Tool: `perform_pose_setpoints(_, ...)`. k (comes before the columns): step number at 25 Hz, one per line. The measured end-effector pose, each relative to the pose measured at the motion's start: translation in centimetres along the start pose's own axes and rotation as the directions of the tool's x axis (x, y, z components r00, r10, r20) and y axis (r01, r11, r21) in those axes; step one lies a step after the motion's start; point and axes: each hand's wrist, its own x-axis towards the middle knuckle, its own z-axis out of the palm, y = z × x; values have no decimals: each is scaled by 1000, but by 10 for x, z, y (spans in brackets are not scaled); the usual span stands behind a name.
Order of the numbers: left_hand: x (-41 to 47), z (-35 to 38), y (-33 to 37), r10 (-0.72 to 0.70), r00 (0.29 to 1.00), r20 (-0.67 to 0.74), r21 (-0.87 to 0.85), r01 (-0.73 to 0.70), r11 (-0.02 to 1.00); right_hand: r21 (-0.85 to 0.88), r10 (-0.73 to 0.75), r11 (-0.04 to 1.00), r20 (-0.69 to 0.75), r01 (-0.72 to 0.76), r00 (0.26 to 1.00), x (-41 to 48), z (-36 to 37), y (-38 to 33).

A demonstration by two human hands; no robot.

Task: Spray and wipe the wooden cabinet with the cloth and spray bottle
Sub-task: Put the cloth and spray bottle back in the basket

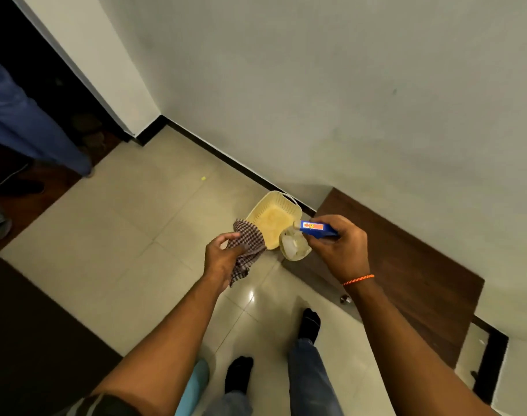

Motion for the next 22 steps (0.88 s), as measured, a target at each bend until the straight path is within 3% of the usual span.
perform_pose_setpoints(5,42,21,-1,-191,962,-197,-244,140,959,-40,-68,996,181,77,981,83,25,42)
perform_pose_setpoints(10,97,55,-22,-369,904,-217,-475,232,849,-67,-96,990,304,122,948,146,61,103)
perform_pose_setpoints(17,235,115,-77,-447,865,-226,-534,274,800,-214,16,974,395,75,919,201,140,224)
perform_pose_setpoints(22,335,143,-146,-450,838,-308,-450,289,845,-355,101,932,434,67,895,223,206,308)
